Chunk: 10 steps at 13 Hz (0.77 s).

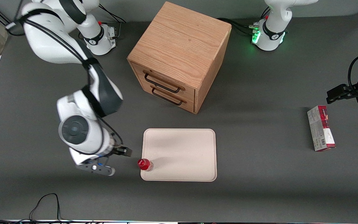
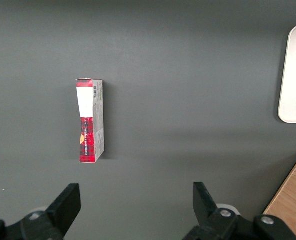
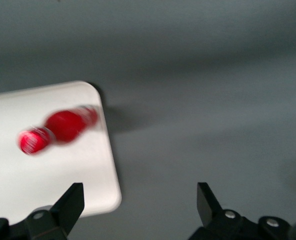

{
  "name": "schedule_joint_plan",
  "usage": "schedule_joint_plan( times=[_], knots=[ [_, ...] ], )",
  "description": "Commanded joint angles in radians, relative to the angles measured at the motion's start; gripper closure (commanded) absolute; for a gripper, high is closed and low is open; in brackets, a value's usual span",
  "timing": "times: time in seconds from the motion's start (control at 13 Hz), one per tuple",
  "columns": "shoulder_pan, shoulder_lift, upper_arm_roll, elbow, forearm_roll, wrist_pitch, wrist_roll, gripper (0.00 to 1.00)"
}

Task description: Place coke bottle on tray

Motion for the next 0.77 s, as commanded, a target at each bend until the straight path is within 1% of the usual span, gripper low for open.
schedule_joint_plan(
  times=[0.0,0.15,0.31,0.38,0.46,0.69],
  knots=[
    [-0.151,-0.368,-0.002,-0.458,0.124,0.081,-0.231,0.0],
    [-0.238,-0.498,-0.005,-0.567,0.169,0.056,-0.4,0.0],
    [-0.289,-0.607,-0.008,-0.647,0.19,0.025,-0.529,0.0],
    [-0.29,-0.644,-0.026,-0.666,0.19,0.008,-0.548,0.0],
    [-0.285,-0.67,-0.042,-0.675,0.209,-0.015,-0.571,0.0],
    [-0.279,-0.726,-0.048,-0.68,0.23,-0.035,-0.605,0.0]
  ],
)
